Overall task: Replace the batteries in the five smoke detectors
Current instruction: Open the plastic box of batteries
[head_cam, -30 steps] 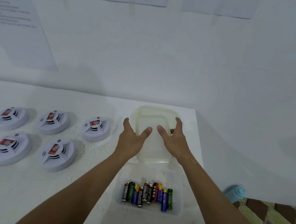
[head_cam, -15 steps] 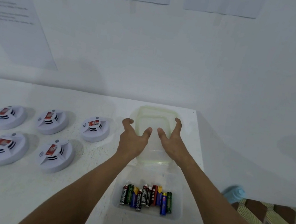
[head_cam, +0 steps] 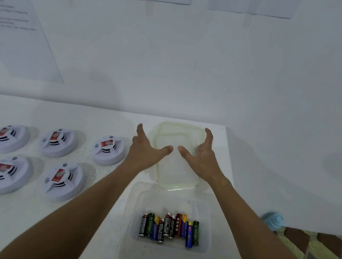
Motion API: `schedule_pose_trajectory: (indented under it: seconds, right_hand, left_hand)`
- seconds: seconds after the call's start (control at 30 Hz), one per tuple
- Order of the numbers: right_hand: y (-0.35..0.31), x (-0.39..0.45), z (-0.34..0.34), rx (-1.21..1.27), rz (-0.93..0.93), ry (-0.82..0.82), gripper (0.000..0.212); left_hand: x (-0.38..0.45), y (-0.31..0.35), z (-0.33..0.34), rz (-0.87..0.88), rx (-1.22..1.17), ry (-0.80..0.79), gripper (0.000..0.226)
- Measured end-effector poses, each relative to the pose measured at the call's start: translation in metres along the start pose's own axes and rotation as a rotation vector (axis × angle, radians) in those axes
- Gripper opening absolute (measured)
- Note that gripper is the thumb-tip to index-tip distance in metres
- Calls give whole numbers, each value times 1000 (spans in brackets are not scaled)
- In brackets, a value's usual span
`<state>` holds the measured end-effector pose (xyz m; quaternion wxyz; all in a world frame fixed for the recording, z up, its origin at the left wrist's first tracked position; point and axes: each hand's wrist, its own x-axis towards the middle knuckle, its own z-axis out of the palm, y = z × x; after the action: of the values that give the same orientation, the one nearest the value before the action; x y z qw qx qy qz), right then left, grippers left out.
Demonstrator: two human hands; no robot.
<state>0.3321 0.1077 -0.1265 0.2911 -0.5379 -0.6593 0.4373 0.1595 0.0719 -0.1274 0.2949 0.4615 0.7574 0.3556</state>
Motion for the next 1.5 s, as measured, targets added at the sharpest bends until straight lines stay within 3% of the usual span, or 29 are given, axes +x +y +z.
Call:
schedule_pose_trajectory:
  seconds: [0.1,0.2,0.4,0.57,0.83,1.1,1.27,1.5]
  right_hand:
    - [-5,6,-1,-56,-43,-73,111]
    - [-5,8,0,-40,-24,-79,108]
    - [15,-18,-11,72,89,74,95]
    - [32,-28,-21,93,189,125,96]
    - [11,-23,-34,12,51,193,99]
    - [-33,47,-55,27,19,274,102]
    - [-14,90,-44,-11,80,271,100]
    - [22,101,-26,-60,112,224,100]
  left_hand:
    - [15,8,-14,126,67,-132,115]
    - [21,7,-20,84,78,-205,100]
    - [-2,-6,-1,-48,-162,-96,94]
    - [-21,-7,12,-75,-138,4,97]
    - [-26,16,-16,45,-42,51,97]
    - [50,49,-36,74,-88,62,102]
    - [96,38,-18,42,-102,43,104]
    - [108,10,7,13,65,5,102]
